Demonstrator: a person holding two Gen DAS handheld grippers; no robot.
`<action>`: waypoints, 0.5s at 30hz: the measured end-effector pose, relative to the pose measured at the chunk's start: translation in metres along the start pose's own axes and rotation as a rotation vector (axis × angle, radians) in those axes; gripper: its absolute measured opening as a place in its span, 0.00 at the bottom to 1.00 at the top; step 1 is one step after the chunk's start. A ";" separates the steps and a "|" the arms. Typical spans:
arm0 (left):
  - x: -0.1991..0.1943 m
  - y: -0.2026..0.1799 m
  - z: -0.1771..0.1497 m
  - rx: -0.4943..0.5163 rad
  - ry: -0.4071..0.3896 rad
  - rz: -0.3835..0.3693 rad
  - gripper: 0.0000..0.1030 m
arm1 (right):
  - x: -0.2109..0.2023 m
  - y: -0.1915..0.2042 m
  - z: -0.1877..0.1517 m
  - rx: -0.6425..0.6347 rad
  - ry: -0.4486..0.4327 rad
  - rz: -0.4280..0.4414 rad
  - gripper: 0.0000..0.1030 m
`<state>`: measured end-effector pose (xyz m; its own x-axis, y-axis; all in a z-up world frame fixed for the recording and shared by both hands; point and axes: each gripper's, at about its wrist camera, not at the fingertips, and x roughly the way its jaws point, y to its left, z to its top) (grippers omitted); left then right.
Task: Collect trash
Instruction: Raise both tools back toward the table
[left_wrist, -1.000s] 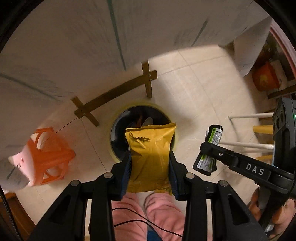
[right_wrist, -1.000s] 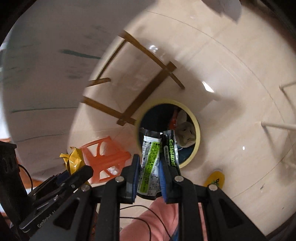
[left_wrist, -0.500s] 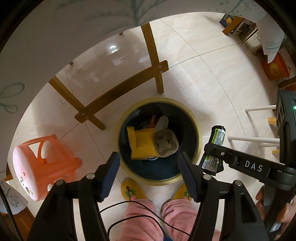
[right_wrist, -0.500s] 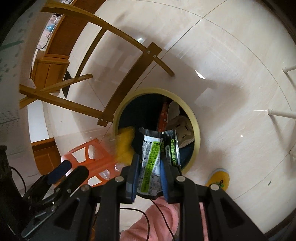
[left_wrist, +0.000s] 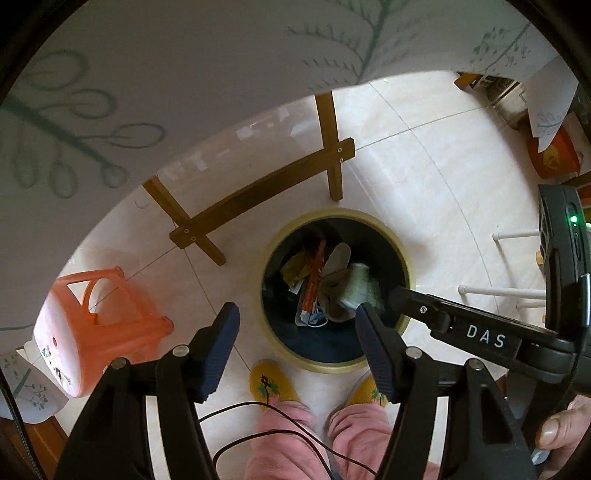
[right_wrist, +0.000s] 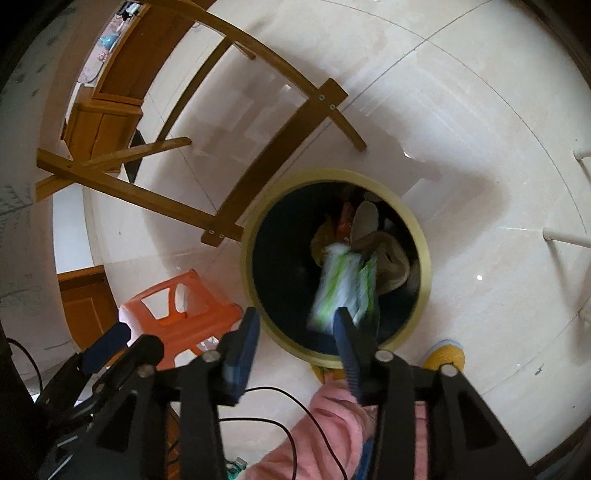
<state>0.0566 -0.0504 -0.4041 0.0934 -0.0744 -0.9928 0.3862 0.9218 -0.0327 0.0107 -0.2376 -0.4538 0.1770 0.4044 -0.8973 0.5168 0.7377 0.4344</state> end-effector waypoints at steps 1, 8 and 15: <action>-0.002 0.001 -0.001 0.002 -0.002 0.000 0.62 | -0.001 0.002 -0.001 -0.001 -0.006 0.000 0.49; -0.026 0.004 -0.006 0.018 -0.017 0.016 0.62 | -0.018 0.019 -0.006 -0.029 -0.048 0.012 0.58; -0.070 0.006 -0.005 0.008 -0.030 0.019 0.62 | -0.057 0.036 -0.021 -0.058 -0.104 0.001 0.58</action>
<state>0.0476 -0.0379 -0.3356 0.1285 -0.0688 -0.9893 0.3910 0.9203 -0.0132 0.0018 -0.2228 -0.3850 0.2649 0.3495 -0.8987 0.4674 0.7687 0.4366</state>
